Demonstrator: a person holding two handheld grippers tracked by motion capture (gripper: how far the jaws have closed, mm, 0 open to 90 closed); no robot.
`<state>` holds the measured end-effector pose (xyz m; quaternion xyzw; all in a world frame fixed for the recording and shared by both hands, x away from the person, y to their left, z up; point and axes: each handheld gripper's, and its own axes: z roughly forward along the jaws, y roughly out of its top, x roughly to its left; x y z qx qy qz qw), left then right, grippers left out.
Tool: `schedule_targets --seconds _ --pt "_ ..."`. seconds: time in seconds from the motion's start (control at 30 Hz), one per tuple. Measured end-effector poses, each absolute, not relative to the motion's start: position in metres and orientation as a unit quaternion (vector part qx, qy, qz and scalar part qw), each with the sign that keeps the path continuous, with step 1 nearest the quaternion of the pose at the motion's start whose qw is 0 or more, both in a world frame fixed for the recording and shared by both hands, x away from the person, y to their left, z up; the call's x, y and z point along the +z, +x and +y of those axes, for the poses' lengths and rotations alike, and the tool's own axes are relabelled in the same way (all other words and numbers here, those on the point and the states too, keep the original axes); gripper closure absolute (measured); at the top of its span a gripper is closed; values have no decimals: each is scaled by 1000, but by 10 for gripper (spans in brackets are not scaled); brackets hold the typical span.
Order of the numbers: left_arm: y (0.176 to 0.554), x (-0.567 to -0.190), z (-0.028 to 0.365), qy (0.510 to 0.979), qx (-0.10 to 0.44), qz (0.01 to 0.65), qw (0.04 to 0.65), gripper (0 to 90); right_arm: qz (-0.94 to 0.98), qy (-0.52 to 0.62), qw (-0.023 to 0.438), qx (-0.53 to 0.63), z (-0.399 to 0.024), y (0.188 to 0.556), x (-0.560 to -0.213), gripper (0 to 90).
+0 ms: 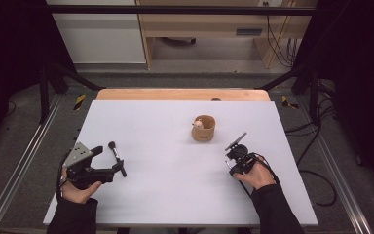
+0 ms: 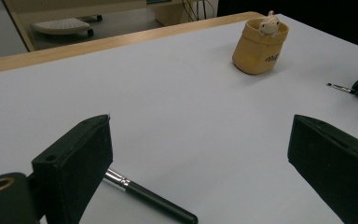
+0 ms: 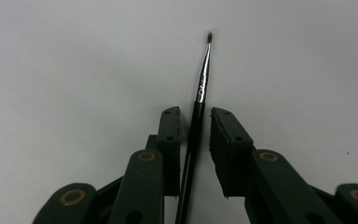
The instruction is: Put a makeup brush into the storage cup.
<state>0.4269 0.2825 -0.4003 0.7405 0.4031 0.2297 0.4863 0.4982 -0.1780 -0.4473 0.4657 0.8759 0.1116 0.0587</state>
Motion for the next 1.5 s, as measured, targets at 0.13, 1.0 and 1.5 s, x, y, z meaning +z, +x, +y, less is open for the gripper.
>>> schedule_targets --seconds 0.13,1.0,1.5 --pt "427 -400 282 741 230 403 486 59 875 467 56 113 -178 498 -448 774" --pt "427 -401 282 742 228 403 485 62 876 465 59 114 -177 497 -447 860" --pt "427 -401 282 742 229 402 486 63 865 464 90 167 -185 489 -420 860"
